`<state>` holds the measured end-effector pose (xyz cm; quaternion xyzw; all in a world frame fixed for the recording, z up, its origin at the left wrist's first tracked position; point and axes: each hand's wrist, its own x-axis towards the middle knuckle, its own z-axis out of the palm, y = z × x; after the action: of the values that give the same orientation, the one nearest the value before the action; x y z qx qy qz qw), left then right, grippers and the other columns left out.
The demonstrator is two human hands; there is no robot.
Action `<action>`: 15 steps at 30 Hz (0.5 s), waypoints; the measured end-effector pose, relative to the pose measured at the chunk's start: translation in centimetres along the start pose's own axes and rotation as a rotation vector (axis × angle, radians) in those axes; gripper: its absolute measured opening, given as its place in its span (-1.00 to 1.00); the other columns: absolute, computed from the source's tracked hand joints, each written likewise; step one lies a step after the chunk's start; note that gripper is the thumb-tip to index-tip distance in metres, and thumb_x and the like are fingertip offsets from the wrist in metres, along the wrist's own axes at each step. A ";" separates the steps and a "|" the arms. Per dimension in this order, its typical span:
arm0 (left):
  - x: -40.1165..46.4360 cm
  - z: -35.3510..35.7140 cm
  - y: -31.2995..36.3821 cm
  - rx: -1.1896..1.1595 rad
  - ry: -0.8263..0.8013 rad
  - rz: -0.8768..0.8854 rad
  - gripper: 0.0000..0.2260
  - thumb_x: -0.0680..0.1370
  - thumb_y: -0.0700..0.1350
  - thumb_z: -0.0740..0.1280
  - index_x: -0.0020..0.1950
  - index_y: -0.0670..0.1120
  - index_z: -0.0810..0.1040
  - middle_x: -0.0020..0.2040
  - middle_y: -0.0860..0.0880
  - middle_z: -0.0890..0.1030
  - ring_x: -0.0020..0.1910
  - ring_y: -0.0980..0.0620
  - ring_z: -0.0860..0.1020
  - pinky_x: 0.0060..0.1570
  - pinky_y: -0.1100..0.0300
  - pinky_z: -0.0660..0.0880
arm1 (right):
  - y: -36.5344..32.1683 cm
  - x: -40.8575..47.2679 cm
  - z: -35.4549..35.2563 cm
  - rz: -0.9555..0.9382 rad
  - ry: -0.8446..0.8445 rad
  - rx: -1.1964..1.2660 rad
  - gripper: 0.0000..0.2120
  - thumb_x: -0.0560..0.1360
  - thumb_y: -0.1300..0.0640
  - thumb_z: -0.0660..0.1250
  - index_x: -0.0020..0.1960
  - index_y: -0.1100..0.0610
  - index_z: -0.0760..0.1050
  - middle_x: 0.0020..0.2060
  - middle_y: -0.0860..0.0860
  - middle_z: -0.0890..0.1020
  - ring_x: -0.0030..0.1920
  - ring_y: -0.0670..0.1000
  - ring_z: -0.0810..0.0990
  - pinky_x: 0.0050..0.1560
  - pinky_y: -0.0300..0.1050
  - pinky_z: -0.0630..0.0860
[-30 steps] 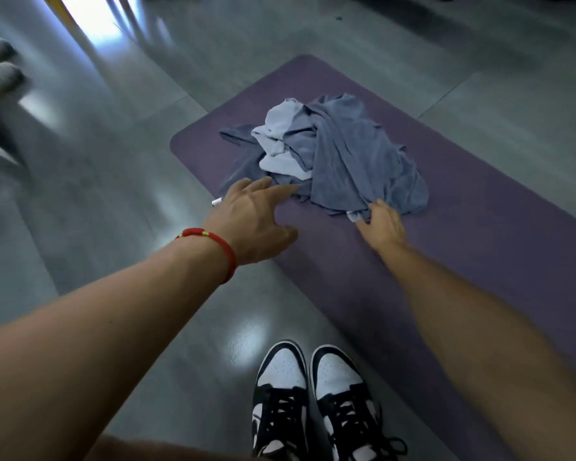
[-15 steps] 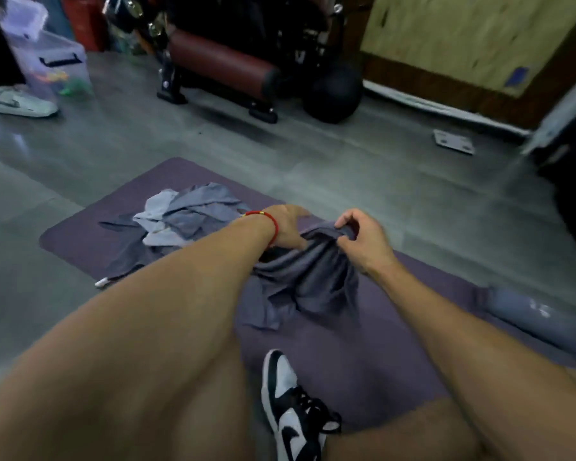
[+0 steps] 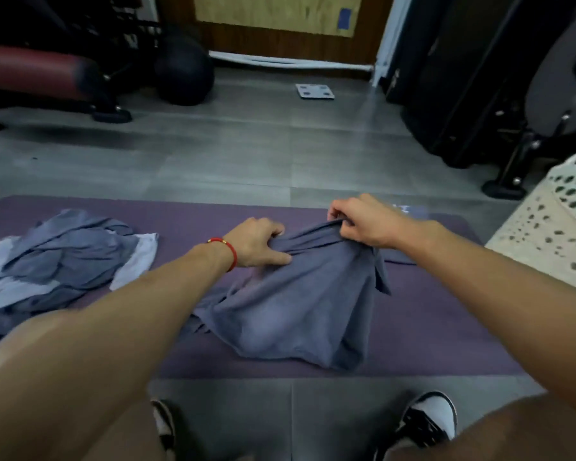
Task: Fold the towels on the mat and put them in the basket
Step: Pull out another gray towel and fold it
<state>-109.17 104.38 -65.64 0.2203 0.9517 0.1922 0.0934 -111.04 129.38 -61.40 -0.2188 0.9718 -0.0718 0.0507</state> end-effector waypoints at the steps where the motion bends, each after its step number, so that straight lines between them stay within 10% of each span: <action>1: 0.6 1.1 0.1 0.056 -0.063 0.032 -0.64 0.50 0.11 0.42 -0.15 -0.18 0.46 -0.24 -0.14 0.53 -0.25 -0.13 0.48 -0.26 0.04 0.33 | 1.7 -1.2 0.7 0.031 -0.009 -0.011 -0.73 0.42 0.23 0.26 0.06 0.00 0.55 -0.07 0.05 0.65 -0.02 0.14 0.58 -0.09 -0.02 0.48; 7: 2.7 4.0 -2.1 0.293 -0.294 0.051 -0.88 0.55 0.02 0.37 -0.04 -0.01 0.51 -0.08 -0.01 0.58 -0.02 -0.09 0.55 -0.13 0.18 0.33 | 10.7 -8.0 5.9 0.259 -0.047 -0.149 -0.80 0.44 0.29 0.24 -0.06 0.01 0.40 0.09 0.06 0.57 0.11 0.19 0.55 -0.08 0.03 0.48; 15: 2.2 1.7 -5.6 0.354 -0.145 -0.060 -0.82 0.51 -0.15 0.41 0.05 -0.18 0.52 0.09 -0.20 0.59 0.09 -0.23 0.54 0.04 0.07 0.40 | 17.2 -12.0 9.0 0.600 -0.100 0.075 -0.81 0.53 0.20 0.28 0.14 0.13 0.41 0.14 0.25 0.57 0.15 0.28 0.54 0.09 0.02 0.46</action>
<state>-112.82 101.25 -69.68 0.2181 0.9676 0.0025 0.1269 -106.25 148.95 -72.25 0.0766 0.9860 -0.0786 0.1255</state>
